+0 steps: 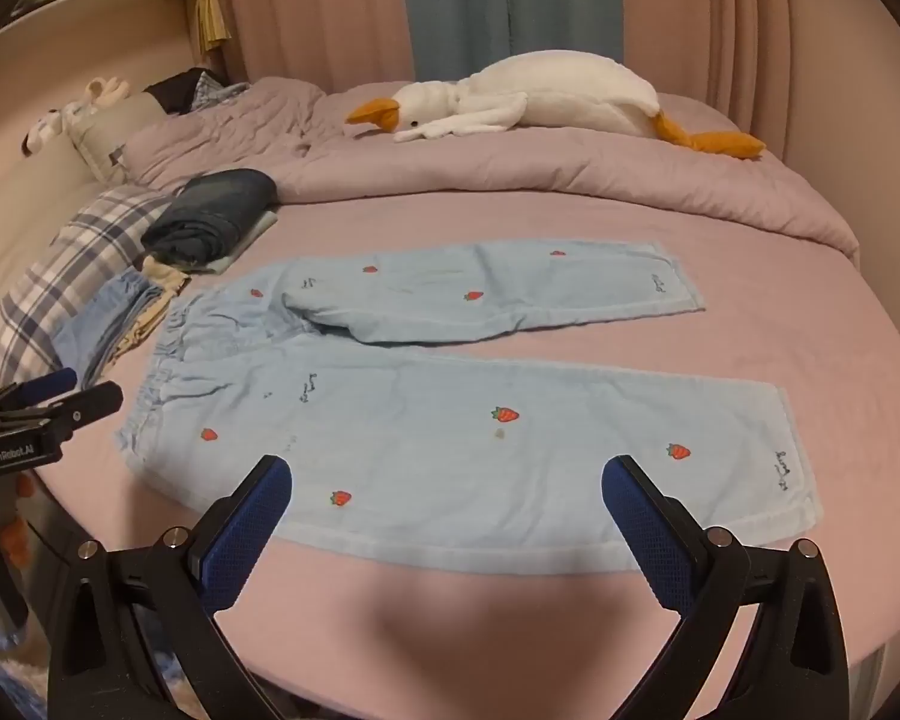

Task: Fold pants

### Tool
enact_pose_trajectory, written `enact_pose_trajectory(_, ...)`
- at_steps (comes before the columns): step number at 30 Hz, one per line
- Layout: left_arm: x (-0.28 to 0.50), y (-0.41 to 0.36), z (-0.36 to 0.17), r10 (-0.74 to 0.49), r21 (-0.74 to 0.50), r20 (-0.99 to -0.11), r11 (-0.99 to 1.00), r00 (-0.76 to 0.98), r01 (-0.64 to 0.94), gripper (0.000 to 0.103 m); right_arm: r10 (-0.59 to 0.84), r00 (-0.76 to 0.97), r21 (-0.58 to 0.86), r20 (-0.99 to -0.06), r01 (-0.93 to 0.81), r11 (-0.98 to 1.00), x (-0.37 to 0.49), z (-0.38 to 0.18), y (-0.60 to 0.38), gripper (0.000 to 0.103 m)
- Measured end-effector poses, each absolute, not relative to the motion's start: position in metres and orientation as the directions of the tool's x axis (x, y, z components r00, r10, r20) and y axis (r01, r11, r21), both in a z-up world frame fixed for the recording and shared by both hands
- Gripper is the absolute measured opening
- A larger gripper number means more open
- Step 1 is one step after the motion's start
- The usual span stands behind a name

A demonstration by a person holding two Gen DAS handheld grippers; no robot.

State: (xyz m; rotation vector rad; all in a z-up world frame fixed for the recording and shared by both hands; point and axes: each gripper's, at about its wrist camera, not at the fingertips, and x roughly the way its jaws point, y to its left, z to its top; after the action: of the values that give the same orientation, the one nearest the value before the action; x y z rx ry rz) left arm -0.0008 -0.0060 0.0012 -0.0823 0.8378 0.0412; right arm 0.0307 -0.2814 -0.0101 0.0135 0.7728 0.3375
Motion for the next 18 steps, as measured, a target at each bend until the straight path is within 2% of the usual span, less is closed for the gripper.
enact_pose_trajectory(18,0.001,-0.008,0.000,-0.008,-0.061,-0.746,0.997,0.666,-0.056,0.103,0.304,0.664,0.134,-0.683,-0.295,0.946,0.029,-0.011,-0.281,0.103)
